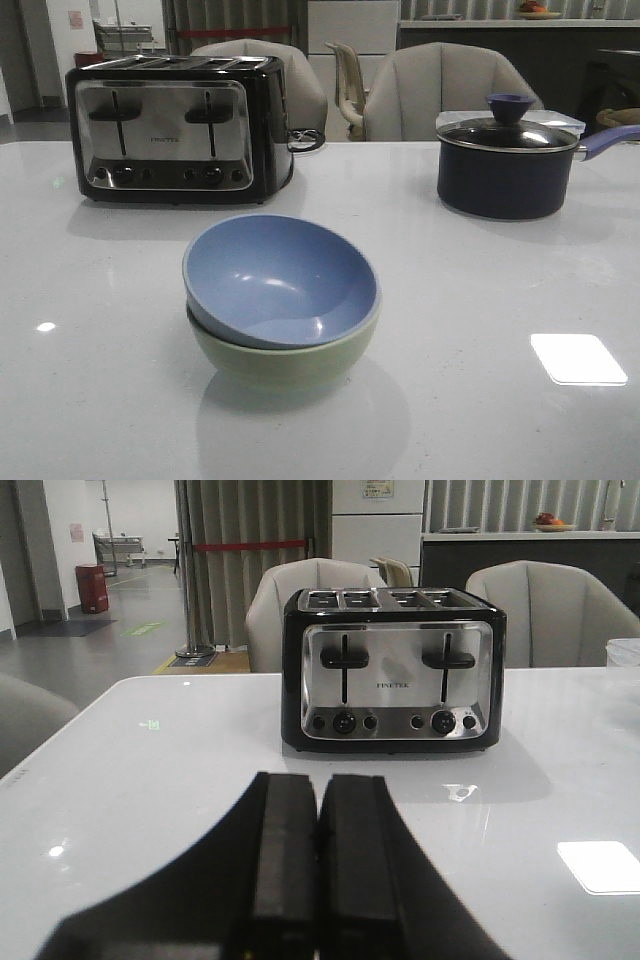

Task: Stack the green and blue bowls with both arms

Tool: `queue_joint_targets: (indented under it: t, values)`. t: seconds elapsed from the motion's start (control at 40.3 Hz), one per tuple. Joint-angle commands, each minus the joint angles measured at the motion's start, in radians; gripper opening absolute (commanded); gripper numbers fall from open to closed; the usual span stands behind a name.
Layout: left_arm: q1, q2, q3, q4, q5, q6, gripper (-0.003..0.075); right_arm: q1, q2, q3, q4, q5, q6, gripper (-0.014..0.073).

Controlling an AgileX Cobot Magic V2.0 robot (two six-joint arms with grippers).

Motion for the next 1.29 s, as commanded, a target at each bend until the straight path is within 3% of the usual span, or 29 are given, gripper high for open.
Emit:
queue_joint_targets:
  t: [0.0,0.323,0.595,0.769,1.265]
  values:
    - [-0.007,-0.021,0.021,0.001,-0.090,-0.008,0.0101,-0.059,-0.124,0.076,-0.007,-0.198,-0.009,0.0034]
    - [-0.007,-0.021,0.021,0.001,-0.090,-0.008,0.0101,-0.097,-0.372,0.314,0.038,-0.295,-0.008,0.0034]
    - [-0.007,-0.021,0.021,0.001,-0.090,-0.008,0.0101,-0.097,-0.371,0.315,0.058,-0.307,-0.005,0.0034]
    - [-0.007,-0.021,0.021,0.001,-0.090,-0.008,0.0101,-0.097,-0.371,0.315,-0.078,-0.352,0.197,0.0034]
    - [-0.007,-0.021,0.021,0.001,-0.090,-0.008,0.0101,-0.097,-0.371,0.315,-0.078,-0.351,0.197,0.0034]
